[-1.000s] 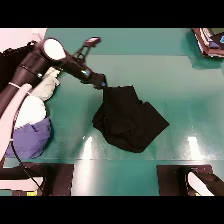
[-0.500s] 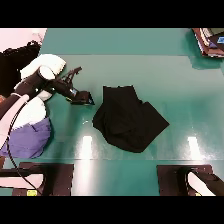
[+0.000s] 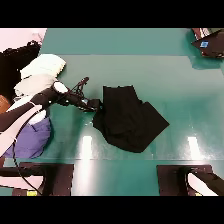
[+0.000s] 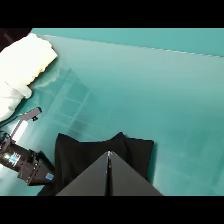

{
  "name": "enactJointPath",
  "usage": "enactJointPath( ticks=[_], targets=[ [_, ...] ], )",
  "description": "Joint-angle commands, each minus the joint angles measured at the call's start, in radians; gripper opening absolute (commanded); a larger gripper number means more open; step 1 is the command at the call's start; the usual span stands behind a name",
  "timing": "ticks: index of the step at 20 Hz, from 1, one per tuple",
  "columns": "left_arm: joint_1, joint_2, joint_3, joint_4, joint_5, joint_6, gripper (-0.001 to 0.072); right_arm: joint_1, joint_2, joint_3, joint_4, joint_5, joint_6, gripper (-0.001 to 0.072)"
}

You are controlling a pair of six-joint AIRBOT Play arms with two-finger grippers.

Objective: Fold the shirts.

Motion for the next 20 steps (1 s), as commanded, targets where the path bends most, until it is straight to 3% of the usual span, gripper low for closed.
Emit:
enactJointPath(
  ticks=[1, 3, 7, 10, 11, 13, 14, 16, 17, 20],
  targets=[
    [-0.024, -0.024, 0.003, 0.009, 0.032, -0.039, 0.0461, 0.005, -0.001, 0.0, -0.007, 0.0, 0.0, 0.0012],
    [-0.016, -0.024, 0.041, 0.014, -0.001, -0.035, 0.0024, 0.005, -0.002, 0.0, -0.009, 0.002, 0.0, 0.0013],
    [0.049, -0.012, 0.195, 0.056, -0.125, -0.036, 0.0023, 0.005, -0.01, 0.0, -0.139, 0.069, 0.002, 0.0013],
    [0.105, 0.025, 0.288, 0.078, -0.138, -0.036, 0.0023, 0.006, -0.08, -0.002, -0.276, 0.283, 0.05, 0.0015],
    [0.114, 0.035, 0.311, 0.082, -0.139, -0.036, 0.0023, 0.006, -0.119, -0.018, -0.271, 0.348, 0.052, 0.0068],
    [0.114, 0.039, 0.338, 0.088, -0.142, -0.036, 0.0023, 0.018, -0.188, -0.122, -0.21, 0.388, 0.052, 0.0533],
    [0.114, 0.039, 0.339, 0.087, -0.142, -0.036, 0.0024, 0.036, -0.225, -0.192, -0.181, 0.382, 0.051, 0.0531],
    [0.114, 0.037, 0.338, 0.093, -0.143, -0.036, 0.0023, 0.093, -0.297, -0.349, -0.106, 0.293, 0.034, 0.0339],
    [0.114, 0.037, 0.338, 0.099, -0.144, -0.036, 0.0024, 0.128, -0.328, -0.416, -0.045, 0.22, 0.002, 0.0304],
    [0.114, 0.037, 0.338, 0.1, -0.142, -0.036, 0.0024, 0.249, -0.415, -0.527, 0.109, 0.038, -0.048, 0.0304]
  ],
)
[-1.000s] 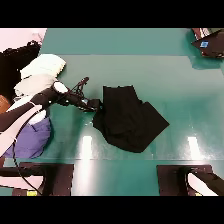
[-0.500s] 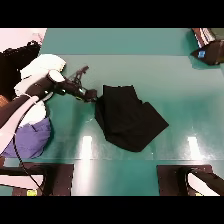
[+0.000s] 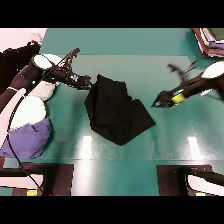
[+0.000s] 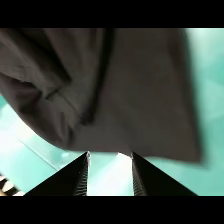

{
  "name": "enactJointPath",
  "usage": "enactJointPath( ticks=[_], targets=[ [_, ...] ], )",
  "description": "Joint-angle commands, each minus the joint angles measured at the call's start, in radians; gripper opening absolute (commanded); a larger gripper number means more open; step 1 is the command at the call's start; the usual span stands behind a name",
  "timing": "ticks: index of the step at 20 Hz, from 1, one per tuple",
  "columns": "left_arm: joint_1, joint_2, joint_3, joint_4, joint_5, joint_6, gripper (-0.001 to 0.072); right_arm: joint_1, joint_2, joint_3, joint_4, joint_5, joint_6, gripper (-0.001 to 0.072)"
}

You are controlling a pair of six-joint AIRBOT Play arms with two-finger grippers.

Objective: Fold the shirts.

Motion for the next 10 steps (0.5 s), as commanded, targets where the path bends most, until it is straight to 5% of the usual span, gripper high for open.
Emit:
enactJointPath(
  ticks=[1, 10],
  targets=[
    [0.002, 0.002, 0.007, 0.007, 0.0, 0.001, 0.0024, 0.128, -0.108, -0.125, 0.149, -0.161, -0.048, 0.0304],
    [0.002, 0.002, 0.007, 0.023, 0.0, 0.001, 0.0024, 0.296, -0.216, -0.126, 0.16, -0.2, -0.048, 0.0305]
  ],
)
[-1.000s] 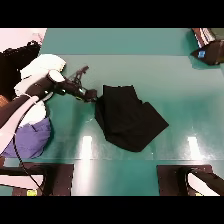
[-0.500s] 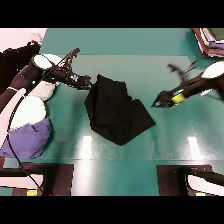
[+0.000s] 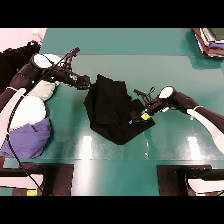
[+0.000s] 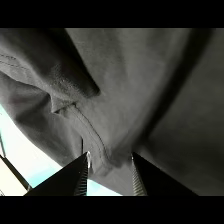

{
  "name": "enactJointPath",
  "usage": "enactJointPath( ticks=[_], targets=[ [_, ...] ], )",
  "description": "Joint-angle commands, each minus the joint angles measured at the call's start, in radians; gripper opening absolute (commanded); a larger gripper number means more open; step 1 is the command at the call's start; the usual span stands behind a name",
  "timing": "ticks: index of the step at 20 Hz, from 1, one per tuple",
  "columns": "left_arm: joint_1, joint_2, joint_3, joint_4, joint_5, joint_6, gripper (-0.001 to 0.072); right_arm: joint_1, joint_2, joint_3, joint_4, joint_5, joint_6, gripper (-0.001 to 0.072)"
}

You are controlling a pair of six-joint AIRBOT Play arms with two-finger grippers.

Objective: Fold the shirts.

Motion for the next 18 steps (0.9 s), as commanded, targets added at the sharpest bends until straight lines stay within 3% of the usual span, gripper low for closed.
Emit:
enactJointPath(
  ticks=[1, 2, 3, 4, 6, 8, 14, 18],
  targets=[
    [0.001, 0.0, 0.001, 0.004, 0.0, 0.001, 0.0024, 0.035, -0.033, -0.005, 0.012, -0.018, -0.002, 0.0305],
    [0.001, 0.0, 0.001, 0.004, -0.001, 0.001, 0.0024, 0.034, -0.035, -0.005, 0.011, -0.022, -0.002, 0.0303],
    [0.001, 0.0, 0.001, 0.004, -0.005, 0.001, 0.0024, 0.033, -0.032, -0.003, 0.011, -0.03, -0.003, 0.0221],
    [0.001, 0.0, 0.001, 0.004, -0.01, 0.0, 0.0024, 0.031, -0.024, 0.003, 0.005, -0.037, -0.006, 0.007],
    [0.005, 0.003, 0.006, 0.005, -0.028, 0.0, 0.0023, 0.014, 0.012, 0.026, 0.002, -0.04, -0.005, 0.0012],
    [0.023, 0.027, 0.034, 0.012, -0.045, 0.0, 0.0023, -0.026, 0.074, 0.071, -0.018, -0.019, -0.002, 0.0012],
    [0.133, 0.224, 0.238, 0.027, -0.08, 0.001, 0.0023, -0.234, 0.335, 0.34, -0.343, 0.133, 0.105, 0.0011],
    [0.16, 0.356, 0.376, 0.03, -0.072, 0.002, 0.0023, -0.399, 0.469, 0.513, -0.389, 0.15, 0.109, 0.0012]
  ],
)
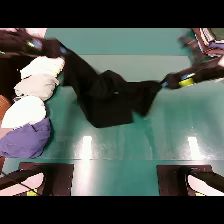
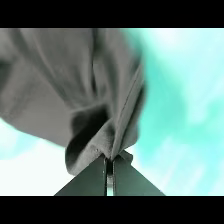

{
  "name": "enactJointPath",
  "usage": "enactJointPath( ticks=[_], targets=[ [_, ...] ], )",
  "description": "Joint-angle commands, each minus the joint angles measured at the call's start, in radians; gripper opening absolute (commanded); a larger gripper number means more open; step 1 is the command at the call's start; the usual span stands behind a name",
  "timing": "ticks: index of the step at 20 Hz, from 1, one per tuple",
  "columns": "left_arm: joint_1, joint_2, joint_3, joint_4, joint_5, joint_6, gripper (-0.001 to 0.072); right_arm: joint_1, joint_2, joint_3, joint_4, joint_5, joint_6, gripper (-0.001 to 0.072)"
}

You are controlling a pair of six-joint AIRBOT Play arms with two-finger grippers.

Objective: Fold the shirts.

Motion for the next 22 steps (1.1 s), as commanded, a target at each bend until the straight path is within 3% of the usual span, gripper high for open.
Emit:
enactJointPath(
  ticks=[1, 5, 10, 16, 20, 22],
  targets=[
    [0.022, 0.109, 0.124, 0.004, 0.007, 0.0, 0.0023, -0.147, 0.117, 0.153, -0.069, 0.025, 0.014, 0.0011],
    [0.022, 0.161, 0.235, 0.002, 0.006, 0.0, 0.0023, -0.266, 0.182, 0.263, -0.069, 0.032, 0.013, 0.0012],
    [0.022, 0.161, 0.163, 0.02, -0.051, 0.0, 0.0023, -0.295, 0.186, 0.214, -0.068, 0.117, 0.013, 0.0012],
    [0.022, 0.161, -0.253, 0.229, -0.246, -0.004, 0.0023, -0.259, 0.241, -0.275, -0.1, 0.151, 0.013, 0.0011],
    [0.021, 0.162, -0.596, 0.262, -0.19, -0.003, 0.0023, -0.26, 0.33, -0.587, -0.173, 0.142, 0.013, 0.0035],
    [0.021, 0.162, -0.7, 0.259, -0.151, -0.002, 0.0024, -0.26, 0.352, -0.642, -0.172, 0.147, 0.013, 0.0534]
  ],
)
